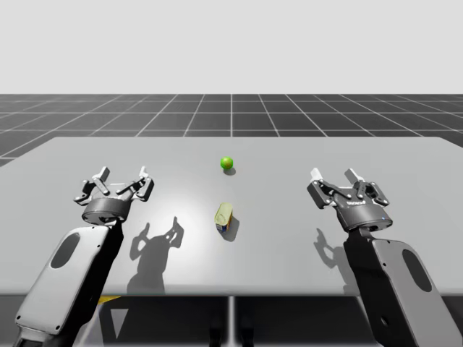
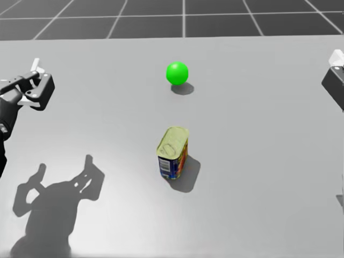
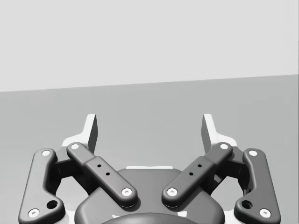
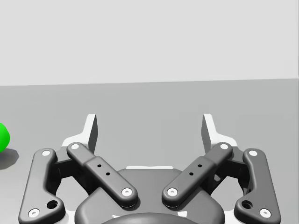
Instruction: Watch the red light. When it turns green, pick up the object.
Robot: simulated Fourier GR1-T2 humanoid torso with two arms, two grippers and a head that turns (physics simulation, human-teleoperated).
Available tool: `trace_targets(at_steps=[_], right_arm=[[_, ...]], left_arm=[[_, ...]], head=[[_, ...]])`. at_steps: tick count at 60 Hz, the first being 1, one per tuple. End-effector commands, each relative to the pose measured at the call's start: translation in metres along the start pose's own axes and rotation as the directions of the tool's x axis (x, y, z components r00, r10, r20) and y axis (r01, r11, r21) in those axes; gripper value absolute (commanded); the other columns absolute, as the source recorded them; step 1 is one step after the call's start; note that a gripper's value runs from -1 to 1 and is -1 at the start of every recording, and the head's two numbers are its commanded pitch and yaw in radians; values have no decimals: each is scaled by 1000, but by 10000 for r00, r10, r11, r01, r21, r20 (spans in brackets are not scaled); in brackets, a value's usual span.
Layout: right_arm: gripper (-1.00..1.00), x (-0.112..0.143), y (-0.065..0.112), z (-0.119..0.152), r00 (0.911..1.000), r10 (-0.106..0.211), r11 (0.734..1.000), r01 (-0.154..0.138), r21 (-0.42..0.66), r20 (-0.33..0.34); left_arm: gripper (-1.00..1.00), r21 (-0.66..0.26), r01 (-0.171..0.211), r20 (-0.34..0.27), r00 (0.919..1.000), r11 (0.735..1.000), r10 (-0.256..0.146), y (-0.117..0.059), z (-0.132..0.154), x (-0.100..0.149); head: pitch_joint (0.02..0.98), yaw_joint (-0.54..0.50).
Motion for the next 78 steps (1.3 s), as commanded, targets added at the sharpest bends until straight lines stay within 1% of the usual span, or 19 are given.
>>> trace_targets(at_steps=[1,7,11,13,17,19,22,23,34,38,44,48,53,58,61,64,67,69,78], right_arm=[[-1000,-1,0,-1,10000,29,10000,-29,-11,-25],[-1000,-1,0,-1,10000,70,10000,-70,-24,-20],[-1000,-1,1,-1,10000,82,10000,-82,-33,-14],[-1000,-1,1,-1,10000,79,10000,-79,-40,-11],[-1000,-4,1,-3,9999,128,9999,-128,-89,-76],[-1000,-7,0,-5,9997,219,9996,-221,-178,-140],[-1000,-10,0,-6,9993,340,9990,-345,-275,-182],[-1000,-11,-1,-7,9989,420,9985,-427,-342,-209],[-1000,-12,-1,-7,9992,347,9986,-355,-385,-221],[-1000,-12,-2,-7,9992,343,9987,-351,-381,-207],[-1000,-12,-2,-7,9990,379,9986,-387,-365,-226],[-1000,-12,-2,-7,9989,394,9984,-404,-384,-257],[-1000,-12,-2,-7,9988,401,9984,-411,-394,-266],[-1000,-11,-1,-7,9988,411,9983,-422,-393,-269],[-1000,-11,-1,-7,9988,414,9982,-425,-413,-275],[-1000,-11,-2,-7,9987,421,9981,-433,-431,-280],[-1000,-11,-2,-7,9987,427,9980,-439,-463,-279],[-1000,-11,-2,-7,9987,423,9979,-435,-477,-271],[-1000,-11,-2,-7,9987,439,9977,-452,-498,-272]], left_arm=[[-1000,-50,-1,14,10000,10000,1,-1,-1,0],[-1000,-199,-36,26,10000,9998,37,-2,-1,0],[-1000,-560,-91,-98,9999,9984,85,-7,0,0],[-1000,-562,75,-121,9999,9984,-82,-9,1,1],[-1000,-709,33,-167,9999,9975,-44,-14,5,4],[-1000,-917,337,-21,9994,9952,-340,-21,11,9],[-1000,-1108,502,197,9986,9926,-483,-26,17,13],[-1000,-1449,455,333,9986,9884,-411,-30,24,16],[-1000,-2644,-132,160,9997,9643,180,-46,58,34],[-1000,-3300,-608,-218,9981,9420,568,-51,80,42],[-1000,-4096,-805,-576,9964,9087,623,-59,106,41],[-1000,-4492,-906,-877,9945,8888,570,-65,125,36],[-1000,-4739,-859,-791,9954,8764,548,-73,139,30],[-1000,-5184,-812,-937,9949,8513,378,-80,154,24],[-1000,-5481,-893,-1185,9925,8316,286,-85,160,19],[-1000,-5602,-887,-1248,9919,8236,219,-89,164,16],[-1000,-5825,-1133,-1603,9868,8049,229,-95,168,12],[-1000,-5919,-1182,-1705,9852,7973,195,-99,170,9],[-1000,-6083,-1211,-2052,9787,7844,-80,-119,174,-7]], head=[[808,51],[816,52],[819,53],[819,54],[820,54],[820,53],[820,54],[820,53],[823,54],[823,57],[821,58],[822,56],[821,55],[821,55],[822,54],[823,53],[824,54],[825,54],[826,53]])
